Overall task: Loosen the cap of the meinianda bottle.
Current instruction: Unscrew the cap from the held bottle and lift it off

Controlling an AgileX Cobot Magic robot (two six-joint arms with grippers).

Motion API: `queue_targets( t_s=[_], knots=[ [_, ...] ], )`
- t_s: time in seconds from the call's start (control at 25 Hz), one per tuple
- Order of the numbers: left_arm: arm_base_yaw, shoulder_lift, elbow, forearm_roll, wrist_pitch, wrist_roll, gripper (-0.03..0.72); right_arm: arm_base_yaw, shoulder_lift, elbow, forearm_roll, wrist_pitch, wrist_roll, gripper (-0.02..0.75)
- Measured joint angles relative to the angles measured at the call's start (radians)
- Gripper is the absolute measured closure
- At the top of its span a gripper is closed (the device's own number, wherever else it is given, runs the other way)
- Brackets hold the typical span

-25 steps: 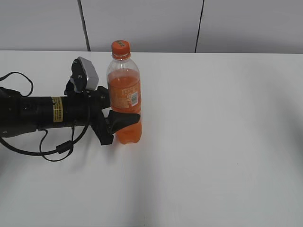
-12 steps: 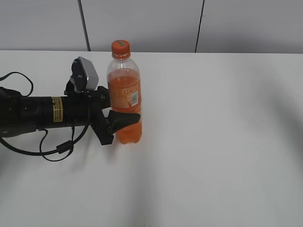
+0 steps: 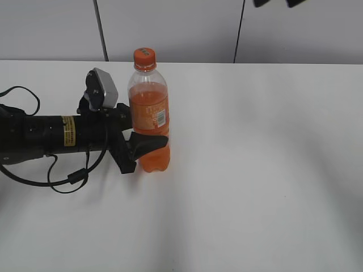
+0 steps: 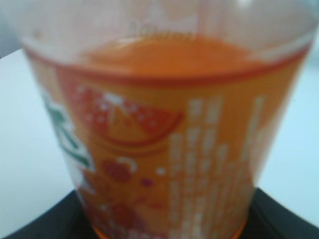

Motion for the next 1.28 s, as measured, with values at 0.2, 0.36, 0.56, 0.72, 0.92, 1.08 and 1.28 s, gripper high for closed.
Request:
queue_targets(
  t_s=[0.2,0.36,0.56,0.72,0.92,1.08,1.28],
  knots=[
    [0.000,0.000,0.000,0.000,0.000,0.000,0.278,0.149,0.081,-0.082,-0.024,0.000,0.026,0.265],
    [0.000,0.000,0.000,0.000,0.000,0.000,0.278,0.241,0.149,-0.129,-0.039,0.002,0.033,0.265],
    [0.000,0.000,0.000,0.000,0.000,0.000,0.278,0.324,0.233,-0.221,-0.044,0.004,0.035,0.265],
    [0.000,0.000,0.000,0.000,0.000,0.000,0.278,0.372,0.285,-0.281,-0.090,0.004,0.036,0.265],
    [0.000,0.000,0.000,0.000,0.000,0.000,0.278,0.382,0.326,-0.299,-0.121,0.004,0.042,0.265],
    [0.000,0.000,0.000,0.000,0.000,0.000,0.278,0.382,0.344,-0.299,-0.142,0.004,0.052,0.265],
    [0.000,0.000,0.000,0.000,0.000,0.000,0.278,0.382,0.370,-0.300,-0.140,0.004,0.053,0.265]
  ],
)
